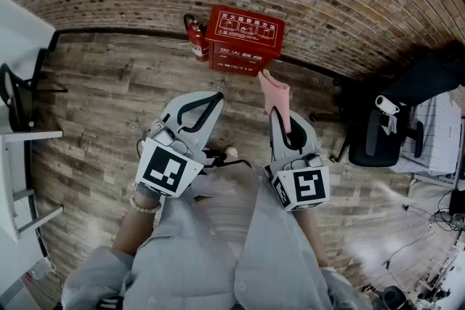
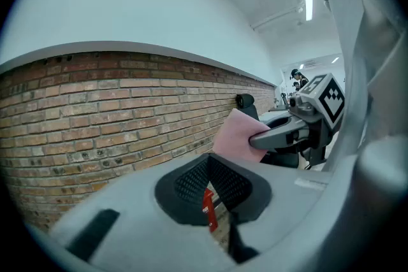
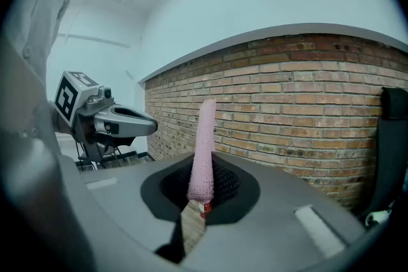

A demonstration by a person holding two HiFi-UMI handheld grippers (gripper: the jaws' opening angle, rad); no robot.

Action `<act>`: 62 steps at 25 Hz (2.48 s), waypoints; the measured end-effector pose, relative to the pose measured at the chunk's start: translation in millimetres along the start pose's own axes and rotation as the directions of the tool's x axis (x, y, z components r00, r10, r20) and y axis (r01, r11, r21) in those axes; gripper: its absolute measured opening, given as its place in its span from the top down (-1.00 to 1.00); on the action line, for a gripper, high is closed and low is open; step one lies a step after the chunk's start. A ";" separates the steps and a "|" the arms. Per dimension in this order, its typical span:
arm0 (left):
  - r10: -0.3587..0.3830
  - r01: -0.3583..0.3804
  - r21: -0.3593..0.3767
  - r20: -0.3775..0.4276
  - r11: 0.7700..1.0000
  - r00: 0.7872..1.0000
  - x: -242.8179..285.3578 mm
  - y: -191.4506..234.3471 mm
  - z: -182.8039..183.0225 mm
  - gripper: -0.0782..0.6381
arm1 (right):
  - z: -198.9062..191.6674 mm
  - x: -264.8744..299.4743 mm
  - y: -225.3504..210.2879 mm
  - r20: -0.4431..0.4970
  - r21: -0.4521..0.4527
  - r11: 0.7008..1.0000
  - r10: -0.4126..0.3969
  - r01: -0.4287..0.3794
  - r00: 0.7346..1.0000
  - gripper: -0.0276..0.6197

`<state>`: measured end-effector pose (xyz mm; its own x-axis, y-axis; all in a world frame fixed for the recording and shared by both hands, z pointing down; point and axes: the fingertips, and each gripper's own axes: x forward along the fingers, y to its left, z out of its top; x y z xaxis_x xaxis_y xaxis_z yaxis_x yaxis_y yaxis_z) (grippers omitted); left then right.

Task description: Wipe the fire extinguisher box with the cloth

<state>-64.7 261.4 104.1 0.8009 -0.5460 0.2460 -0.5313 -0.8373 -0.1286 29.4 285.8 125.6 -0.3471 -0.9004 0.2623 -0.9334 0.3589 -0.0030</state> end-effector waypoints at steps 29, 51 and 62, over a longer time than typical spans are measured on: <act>0.150 -0.151 -0.043 -0.031 0.988 0.988 15.0 -24.8 3.4 0.79 | -29.7 -37.3 -46.5 -0.029 0.014 0.998 0.066 -0.066 0.997 0.86; 0.032 -0.032 0.043 -0.003 0.999 0.999 98.8 108.2 16.4 0.79 | 27.0 110.4 -88.9 0.011 0.023 0.999 -0.027 0.027 1.000 0.86; -0.012 0.013 0.025 -0.014 1.000 1.000 132.6 155.9 0.8 0.79 | 20.6 162.1 -101.2 -0.056 0.024 0.998 -0.054 0.055 0.997 0.86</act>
<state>-41.2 58.5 116.0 0.8034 -0.5352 0.2610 -0.5142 -0.8446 -0.1493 65.8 98.5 148.6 -0.2905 -0.9034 0.3154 -0.9531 0.3026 -0.0111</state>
